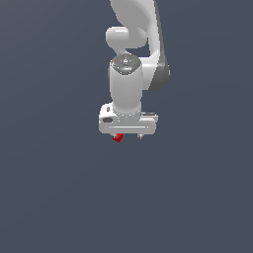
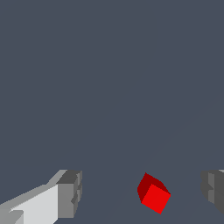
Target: Pick up the red cube and move it to a goal position.
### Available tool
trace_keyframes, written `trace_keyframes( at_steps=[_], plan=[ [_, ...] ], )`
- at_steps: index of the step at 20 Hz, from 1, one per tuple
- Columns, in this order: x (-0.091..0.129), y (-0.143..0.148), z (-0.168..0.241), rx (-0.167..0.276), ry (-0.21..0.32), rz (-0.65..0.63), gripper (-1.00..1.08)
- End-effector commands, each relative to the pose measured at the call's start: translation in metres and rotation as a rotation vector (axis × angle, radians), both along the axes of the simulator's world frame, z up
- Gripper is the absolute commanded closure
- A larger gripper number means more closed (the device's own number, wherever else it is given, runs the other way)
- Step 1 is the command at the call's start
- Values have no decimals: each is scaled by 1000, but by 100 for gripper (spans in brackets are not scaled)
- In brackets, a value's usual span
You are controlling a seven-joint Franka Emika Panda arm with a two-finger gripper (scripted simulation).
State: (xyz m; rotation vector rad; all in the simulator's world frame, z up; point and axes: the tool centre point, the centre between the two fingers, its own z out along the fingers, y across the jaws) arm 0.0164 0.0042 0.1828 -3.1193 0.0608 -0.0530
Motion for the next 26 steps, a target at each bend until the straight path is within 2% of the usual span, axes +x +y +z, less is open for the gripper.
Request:
trace_keyframes(
  at_steps=[1, 7, 12, 26],
  plan=[
    [0, 0, 0, 0, 0, 0, -92],
    [-5, -5, -9, -1, 2, -29, -92],
    [-19, -15, -31, -3, 7, -98, -92],
    [-89, -50, -132, -13, 31, -419, -92]
  ],
)
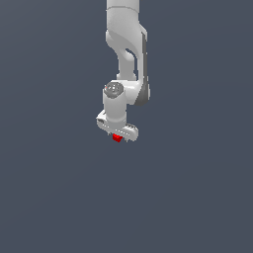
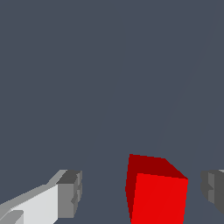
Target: Pick up the red cube and move it to a goal position.
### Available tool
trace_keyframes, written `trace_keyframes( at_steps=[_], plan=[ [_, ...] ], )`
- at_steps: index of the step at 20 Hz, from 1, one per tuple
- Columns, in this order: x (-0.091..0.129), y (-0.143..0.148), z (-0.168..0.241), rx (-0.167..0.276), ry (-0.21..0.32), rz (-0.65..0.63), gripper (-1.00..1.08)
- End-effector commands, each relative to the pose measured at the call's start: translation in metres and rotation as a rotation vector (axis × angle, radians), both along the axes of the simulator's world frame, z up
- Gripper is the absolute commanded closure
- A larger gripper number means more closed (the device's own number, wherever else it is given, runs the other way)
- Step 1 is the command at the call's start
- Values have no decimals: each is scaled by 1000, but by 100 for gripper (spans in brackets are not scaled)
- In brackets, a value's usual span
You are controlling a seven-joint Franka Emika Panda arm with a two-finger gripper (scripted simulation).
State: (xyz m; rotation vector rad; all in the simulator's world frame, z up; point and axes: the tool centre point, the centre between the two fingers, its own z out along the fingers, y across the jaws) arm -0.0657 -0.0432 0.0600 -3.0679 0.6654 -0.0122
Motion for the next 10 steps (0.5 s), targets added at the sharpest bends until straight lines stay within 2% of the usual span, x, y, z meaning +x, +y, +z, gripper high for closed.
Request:
trace_keyframes(
  at_steps=[1, 10],
  plan=[
    [-11, -3, -14, -2, 2, -47, -92],
    [-29, -7, -39, -2, 8, -123, -92]
  ],
)
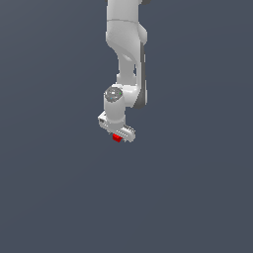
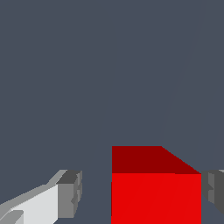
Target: Pick up the red cube and move it to a goal position.
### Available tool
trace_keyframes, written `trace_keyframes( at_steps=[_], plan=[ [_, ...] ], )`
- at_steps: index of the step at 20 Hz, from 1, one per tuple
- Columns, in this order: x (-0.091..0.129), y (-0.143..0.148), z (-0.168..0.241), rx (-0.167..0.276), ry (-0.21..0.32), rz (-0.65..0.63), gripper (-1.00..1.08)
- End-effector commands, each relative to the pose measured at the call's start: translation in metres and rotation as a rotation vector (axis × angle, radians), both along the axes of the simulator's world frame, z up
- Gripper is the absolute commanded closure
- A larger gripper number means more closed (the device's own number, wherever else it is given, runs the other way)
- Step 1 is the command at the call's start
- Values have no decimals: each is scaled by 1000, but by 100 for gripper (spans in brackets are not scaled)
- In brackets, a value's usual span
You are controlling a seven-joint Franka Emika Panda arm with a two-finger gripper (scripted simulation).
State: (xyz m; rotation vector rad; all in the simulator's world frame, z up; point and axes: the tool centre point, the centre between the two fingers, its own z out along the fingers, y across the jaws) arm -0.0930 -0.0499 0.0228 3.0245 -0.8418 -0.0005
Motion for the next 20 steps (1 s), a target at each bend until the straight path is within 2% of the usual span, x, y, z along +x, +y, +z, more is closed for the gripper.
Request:
trace_keyframes(
  at_steps=[1, 2, 14, 20],
  plan=[
    [-1, 0, -2, 0, -1, -8, -92],
    [-1, 0, -2, 0, -1, -8, 108],
    [-1, 1, -1, 0, -1, -7, 108],
    [8, 11, 13, 0, -1, -7, 108]
  ],
)
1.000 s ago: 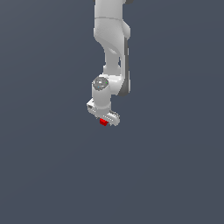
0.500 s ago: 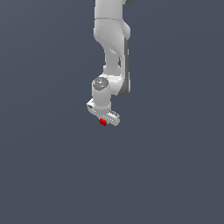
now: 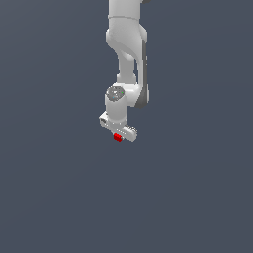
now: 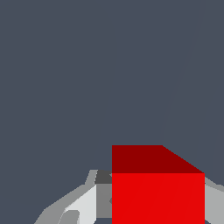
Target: Pick up the red cube and move it to a goal position.
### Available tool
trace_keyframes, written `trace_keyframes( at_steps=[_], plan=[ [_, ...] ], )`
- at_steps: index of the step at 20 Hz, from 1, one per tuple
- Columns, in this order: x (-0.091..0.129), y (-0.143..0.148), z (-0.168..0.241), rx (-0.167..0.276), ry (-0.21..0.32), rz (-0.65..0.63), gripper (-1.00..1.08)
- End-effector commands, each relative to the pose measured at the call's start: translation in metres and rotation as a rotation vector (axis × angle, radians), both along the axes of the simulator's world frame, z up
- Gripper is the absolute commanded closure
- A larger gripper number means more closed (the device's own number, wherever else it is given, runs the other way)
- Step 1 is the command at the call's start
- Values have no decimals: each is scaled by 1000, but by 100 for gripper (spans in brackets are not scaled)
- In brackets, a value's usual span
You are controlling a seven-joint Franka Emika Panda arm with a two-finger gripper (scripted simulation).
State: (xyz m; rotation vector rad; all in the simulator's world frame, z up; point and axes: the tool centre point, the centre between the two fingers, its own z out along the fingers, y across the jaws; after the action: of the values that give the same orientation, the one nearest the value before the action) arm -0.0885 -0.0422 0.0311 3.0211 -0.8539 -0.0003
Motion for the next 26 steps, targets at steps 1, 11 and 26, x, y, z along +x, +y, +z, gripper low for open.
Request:
trace_keyframes(
  at_steps=[1, 11, 26],
  plan=[
    [5, 7, 9, 0, -1, 1, 108],
    [42, 53, 71, -1, -1, 0, 108],
    [88, 104, 140, 1, -1, 0, 108]
  ],
)
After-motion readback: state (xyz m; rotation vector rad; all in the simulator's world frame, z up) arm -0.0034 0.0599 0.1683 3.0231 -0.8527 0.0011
